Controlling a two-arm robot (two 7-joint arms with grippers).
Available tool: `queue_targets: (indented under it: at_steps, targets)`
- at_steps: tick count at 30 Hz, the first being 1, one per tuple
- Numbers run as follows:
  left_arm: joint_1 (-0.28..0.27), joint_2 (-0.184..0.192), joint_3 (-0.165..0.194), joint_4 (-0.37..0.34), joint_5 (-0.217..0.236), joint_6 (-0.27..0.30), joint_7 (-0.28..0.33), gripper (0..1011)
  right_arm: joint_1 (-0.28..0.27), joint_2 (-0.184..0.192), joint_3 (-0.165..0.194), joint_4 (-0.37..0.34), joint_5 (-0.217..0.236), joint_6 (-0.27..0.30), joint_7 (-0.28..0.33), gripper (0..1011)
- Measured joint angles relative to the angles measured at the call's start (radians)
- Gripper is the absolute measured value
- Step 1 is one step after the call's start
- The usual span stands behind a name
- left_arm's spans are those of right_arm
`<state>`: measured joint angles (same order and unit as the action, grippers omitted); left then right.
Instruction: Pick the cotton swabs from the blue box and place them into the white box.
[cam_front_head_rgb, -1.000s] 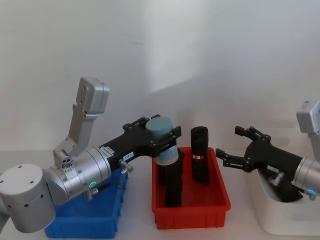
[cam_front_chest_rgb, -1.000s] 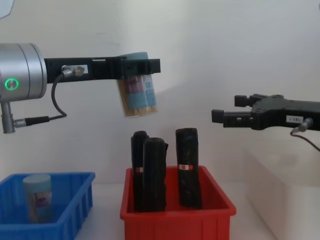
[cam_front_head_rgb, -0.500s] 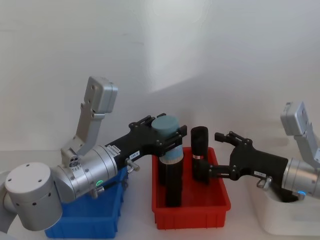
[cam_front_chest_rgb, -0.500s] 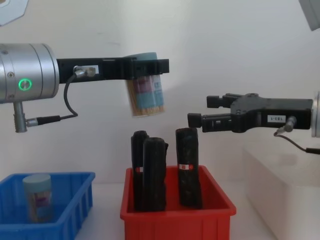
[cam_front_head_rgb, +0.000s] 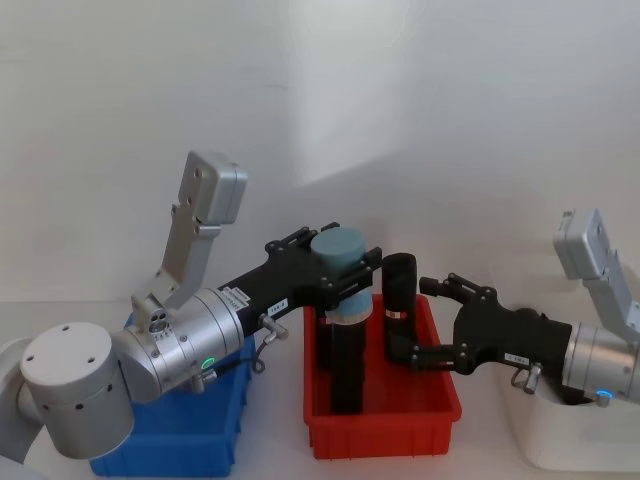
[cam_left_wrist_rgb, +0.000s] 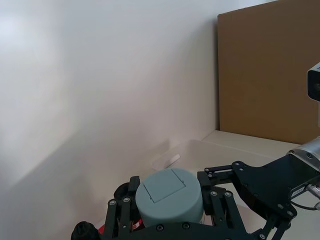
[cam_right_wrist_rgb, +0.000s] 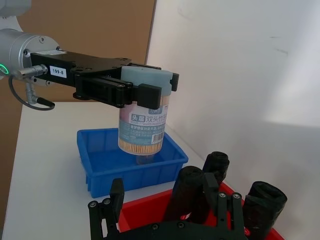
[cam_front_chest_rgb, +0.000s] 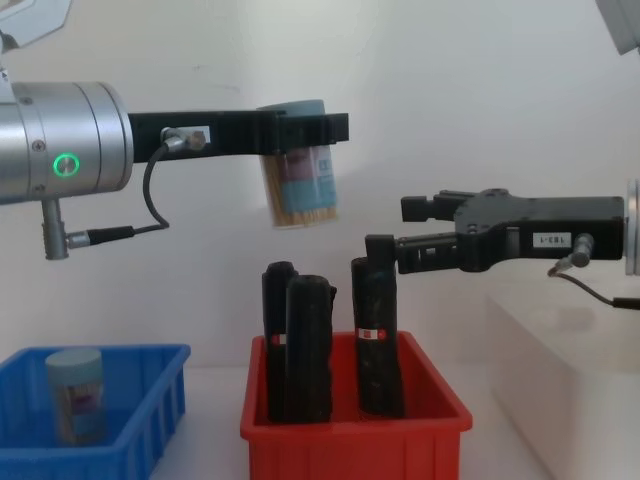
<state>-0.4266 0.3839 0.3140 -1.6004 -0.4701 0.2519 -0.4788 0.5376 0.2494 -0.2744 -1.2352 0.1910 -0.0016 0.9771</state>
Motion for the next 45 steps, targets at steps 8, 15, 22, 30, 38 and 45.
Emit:
queue_targets:
  at_steps: [8,15,22,30,38,45]
  targets:
    - [0.000,-0.003,0.005,-0.002,0.001,-0.002,0.003,706,0.005,0.001,-0.007,-0.004,-0.001,0.007,0.006,1002]
    - [-0.003,-0.008,0.012,0.000,0.003,-0.002,0.003,706,0.020,-0.002,-0.015,0.007,-0.001,0.011,0.015,1002]
    - [-0.008,-0.018,0.021,0.010,0.012,-0.001,0.003,706,0.038,-0.009,-0.023,0.026,-0.005,0.012,0.024,1002]
    - [-0.019,-0.031,0.031,0.024,0.025,-0.009,0.002,706,0.064,-0.018,-0.035,0.055,-0.011,0.015,0.042,1002]
    - [-0.027,-0.047,0.044,0.042,0.036,-0.023,0.007,706,0.082,-0.025,-0.043,0.075,-0.007,0.024,0.061,1002]
    - [-0.029,-0.055,0.053,0.049,0.045,-0.031,0.012,706,0.094,-0.030,-0.051,0.090,0.004,0.027,0.070,1002]
